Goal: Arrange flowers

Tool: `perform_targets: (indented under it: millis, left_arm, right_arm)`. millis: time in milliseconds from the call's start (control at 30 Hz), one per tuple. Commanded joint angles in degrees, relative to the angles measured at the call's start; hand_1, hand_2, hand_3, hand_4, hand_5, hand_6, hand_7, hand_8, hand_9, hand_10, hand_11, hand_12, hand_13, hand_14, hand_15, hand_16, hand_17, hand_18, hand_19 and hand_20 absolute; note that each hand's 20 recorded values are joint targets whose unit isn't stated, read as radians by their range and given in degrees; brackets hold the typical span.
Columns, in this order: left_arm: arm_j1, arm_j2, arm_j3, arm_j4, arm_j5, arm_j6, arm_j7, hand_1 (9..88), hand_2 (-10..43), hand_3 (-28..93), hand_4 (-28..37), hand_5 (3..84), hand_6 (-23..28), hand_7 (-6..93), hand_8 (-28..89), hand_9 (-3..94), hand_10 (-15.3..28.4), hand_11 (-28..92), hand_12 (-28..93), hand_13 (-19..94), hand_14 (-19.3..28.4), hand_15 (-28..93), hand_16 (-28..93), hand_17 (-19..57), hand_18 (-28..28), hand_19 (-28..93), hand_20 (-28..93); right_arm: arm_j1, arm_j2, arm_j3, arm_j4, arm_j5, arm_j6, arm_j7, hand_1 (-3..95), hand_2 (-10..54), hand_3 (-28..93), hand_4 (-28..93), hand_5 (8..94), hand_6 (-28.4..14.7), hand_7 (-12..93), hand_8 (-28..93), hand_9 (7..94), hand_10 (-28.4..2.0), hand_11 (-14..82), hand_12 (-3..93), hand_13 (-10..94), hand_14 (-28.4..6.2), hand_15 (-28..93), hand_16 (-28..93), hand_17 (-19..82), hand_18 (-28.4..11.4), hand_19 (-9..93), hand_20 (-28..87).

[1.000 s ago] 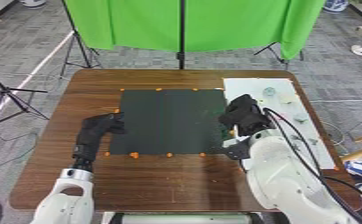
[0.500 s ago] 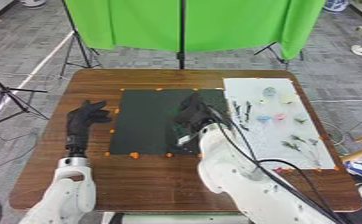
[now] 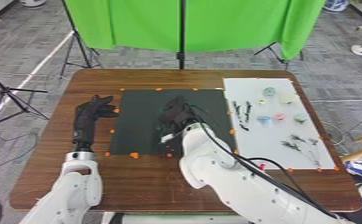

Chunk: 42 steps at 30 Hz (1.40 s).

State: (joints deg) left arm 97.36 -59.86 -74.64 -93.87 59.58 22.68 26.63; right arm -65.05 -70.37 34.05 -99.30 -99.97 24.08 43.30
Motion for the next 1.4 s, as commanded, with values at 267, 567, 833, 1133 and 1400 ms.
perform_targets:
  millis: [267,567,833,1133,1400]
  left_arm:
    - [4.7,-0.96,-2.32,-1.9,0.23,2.17,-0.1,24.5,15.3,58,-28.3,63.9,8.1,8.3,-5,65.2,17.1,23,14,62,20.9,40,-3,19.0,24.2,63,20]
    - [6.2,-1.4,-3.02,-2.55,0.86,2.27,-0.81,24.9,14.4,58,-28.3,63.9,8.1,8.4,-5,65.2,17.2,23,14,62,21.0,40,-3,19.0,24.2,64,20]
    - [6.5,-0.55,-3.26,-3.01,0.7,2.97,-0.71,25.2,13.9,58,-28.3,63.8,8.1,8.4,-5,65.1,17.2,23,14,62,21.0,40,-3,19.0,24.2,64,20]
    - [4.6,0.21,-1.98,-2.42,0.0,3.91,0.37,25.3,13.7,58,-28.3,63.7,8.2,8.3,-5,65.1,17.2,23,14,62,21.0,40,-3,19.0,24.2,64,20]
    - [5.1,-0.37,-1.98,-2.79,-1.12,5.49,1.41,25.5,13.7,57,-28.3,63.7,8.2,8.3,-5,65.0,17.2,23,14,62,21.0,40,-3,19.0,24.1,63,20]
  right_arm:
    - [5.8,1.1,-4.2,-3.9,9.0,0.9,2.1,63.3,-9.5,55,-1,66.6,-5.5,46,27,90.8,-12.3,43.2,29.7,94,2.0,68,16,75,-8.2,90,43]
    - [13.5,2.8,-5.2,-4.9,16.9,-0.8,3.4,63.3,-9.5,55,-1,66.5,-5.4,47,27,90.9,-12.1,43.2,29.5,94,2.1,68,16,75,-8.1,89,44]
    - [14.7,-1.1,-7.1,-0.9,16.5,-0.4,4.2,63.3,-9.5,56,-1,66.4,-5.4,47,27,90.8,-12.0,43.3,29.6,94,2.2,68,16,75,-8.0,89,44]
    - [11.0,-4.4,-8.8,2.0,11.4,-0.4,4.1,63.3,-9.5,56,-1,66.3,-5.3,47,27,90.8,-12.2,43.4,29.4,94,2.1,68,16,75,-8.1,89,44]
    - [7.8,-6.1,-9.1,4.6,8.7,-0.8,4.0,63.5,-9.5,55,-3,66.1,-5.4,48,27,91.0,-11.8,41.5,29.0,94,2.1,67,16,75,-8.0,88,44]
